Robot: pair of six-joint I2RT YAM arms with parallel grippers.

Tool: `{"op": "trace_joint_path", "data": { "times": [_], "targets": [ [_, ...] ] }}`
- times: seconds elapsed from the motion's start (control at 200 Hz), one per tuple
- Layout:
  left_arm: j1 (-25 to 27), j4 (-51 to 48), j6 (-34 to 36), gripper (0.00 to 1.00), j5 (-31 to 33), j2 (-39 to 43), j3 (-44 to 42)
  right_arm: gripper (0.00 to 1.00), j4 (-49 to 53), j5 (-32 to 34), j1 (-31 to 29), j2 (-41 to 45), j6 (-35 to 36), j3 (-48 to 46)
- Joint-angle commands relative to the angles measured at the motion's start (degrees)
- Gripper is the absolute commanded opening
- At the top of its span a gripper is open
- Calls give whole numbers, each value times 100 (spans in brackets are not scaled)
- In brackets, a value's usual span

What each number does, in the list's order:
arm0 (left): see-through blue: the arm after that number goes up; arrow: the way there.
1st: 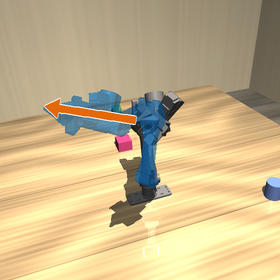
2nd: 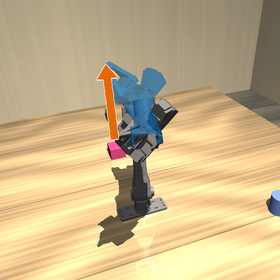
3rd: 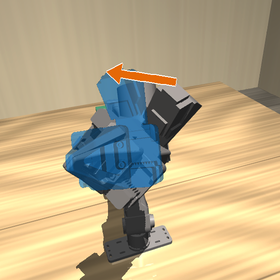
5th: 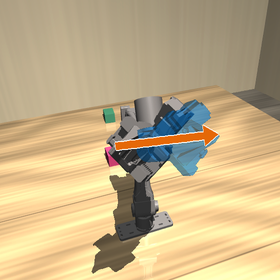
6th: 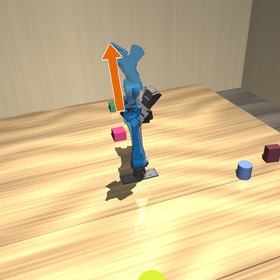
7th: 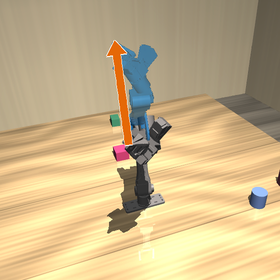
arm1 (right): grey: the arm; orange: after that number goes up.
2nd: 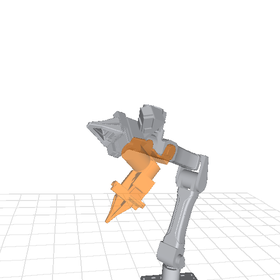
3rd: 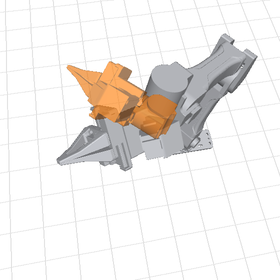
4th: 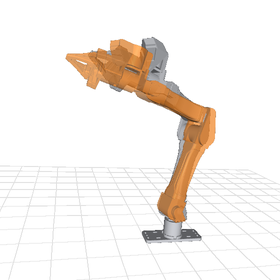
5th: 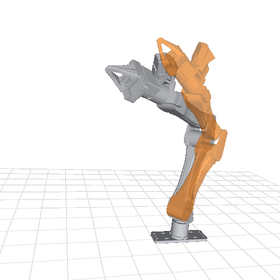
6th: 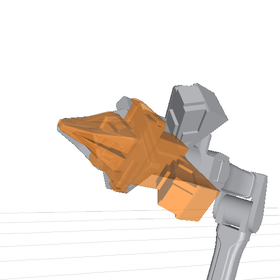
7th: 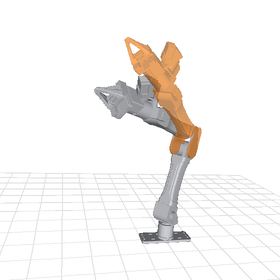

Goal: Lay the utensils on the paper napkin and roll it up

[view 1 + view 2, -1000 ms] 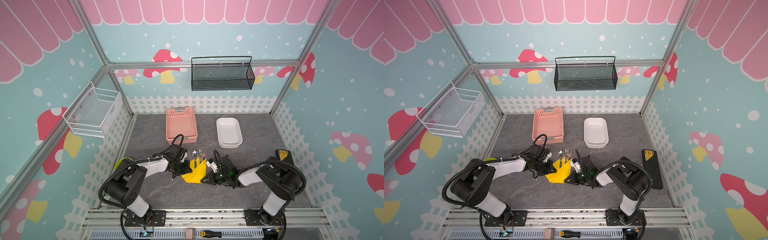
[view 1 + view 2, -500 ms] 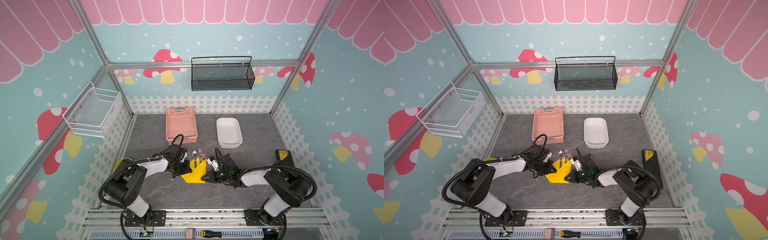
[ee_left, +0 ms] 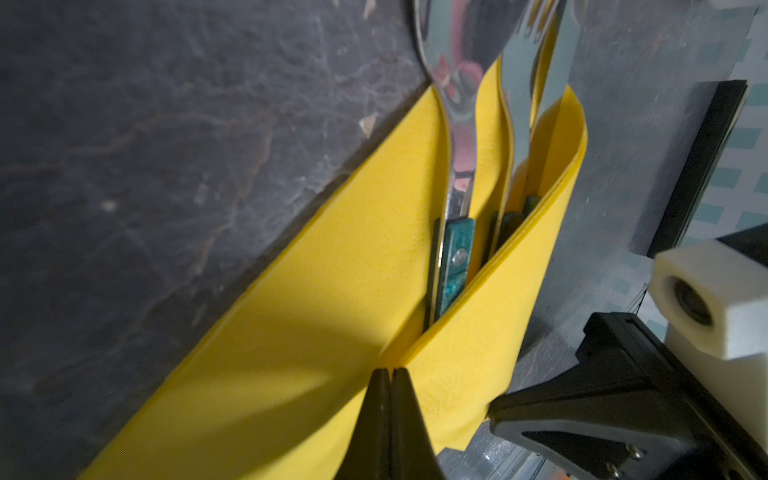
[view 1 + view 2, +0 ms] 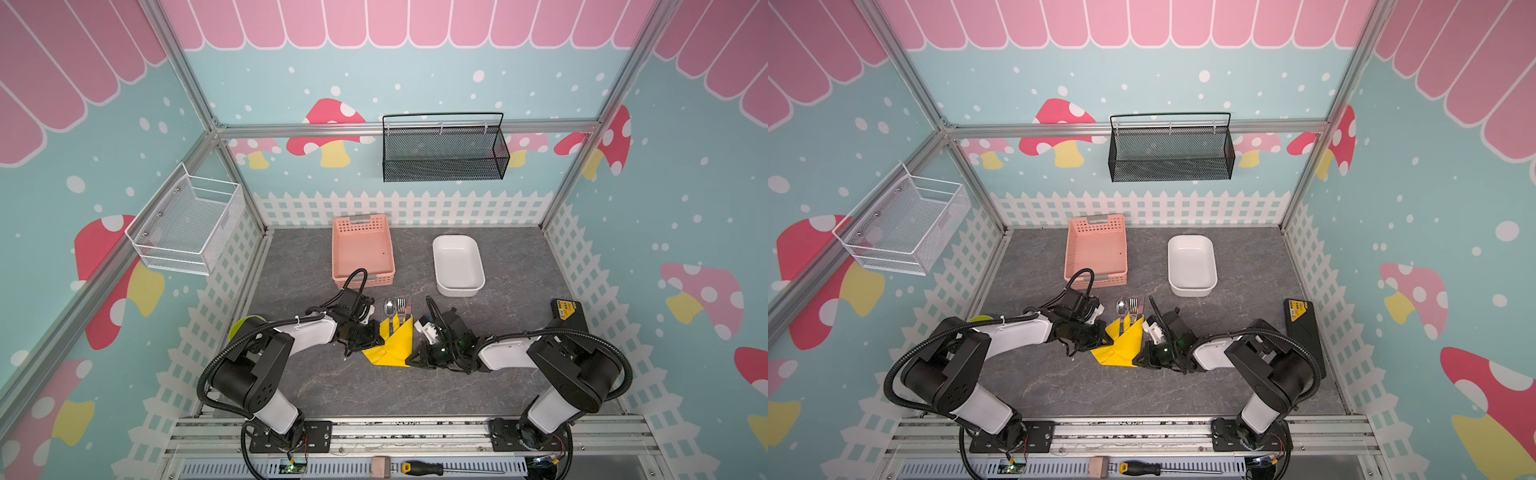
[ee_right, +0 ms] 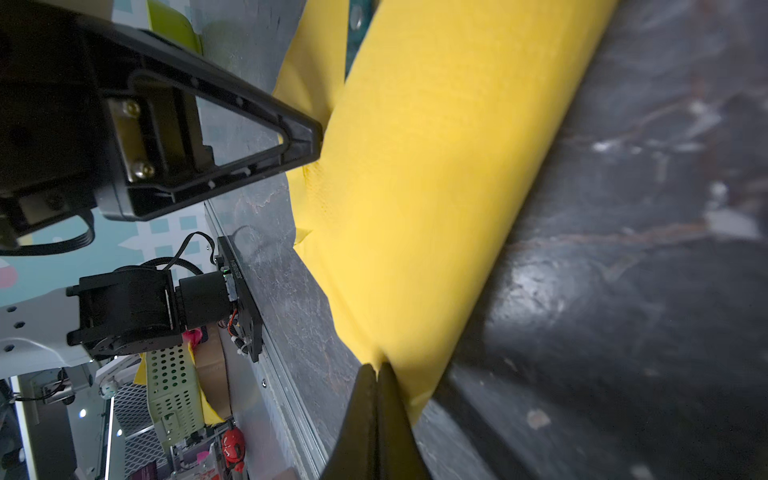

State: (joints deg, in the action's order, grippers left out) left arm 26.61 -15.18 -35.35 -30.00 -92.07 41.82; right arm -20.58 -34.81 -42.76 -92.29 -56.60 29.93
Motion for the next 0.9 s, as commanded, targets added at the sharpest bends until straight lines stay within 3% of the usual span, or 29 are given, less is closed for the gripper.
{"op": "trace_joint_path", "data": {
  "times": [0.0,0.315,0.54,0.67,0.896],
  "targets": [
    [-16,6,64,0,61,-67,87,0,211,174,-22,246,123,47],
    [-16,13,79,0,17,-109,107,0,319,300,-22,-359,-5,-102],
    [-16,15,81,0,-6,-91,72,0,429,396,-17,129,108,92],
    [-16,14,81,0,-15,-92,80,0,-19,208,-19,203,114,200],
    [-16,11,81,0,-36,-104,85,0,-964,-260,-13,-371,-197,94]
  ]
}}
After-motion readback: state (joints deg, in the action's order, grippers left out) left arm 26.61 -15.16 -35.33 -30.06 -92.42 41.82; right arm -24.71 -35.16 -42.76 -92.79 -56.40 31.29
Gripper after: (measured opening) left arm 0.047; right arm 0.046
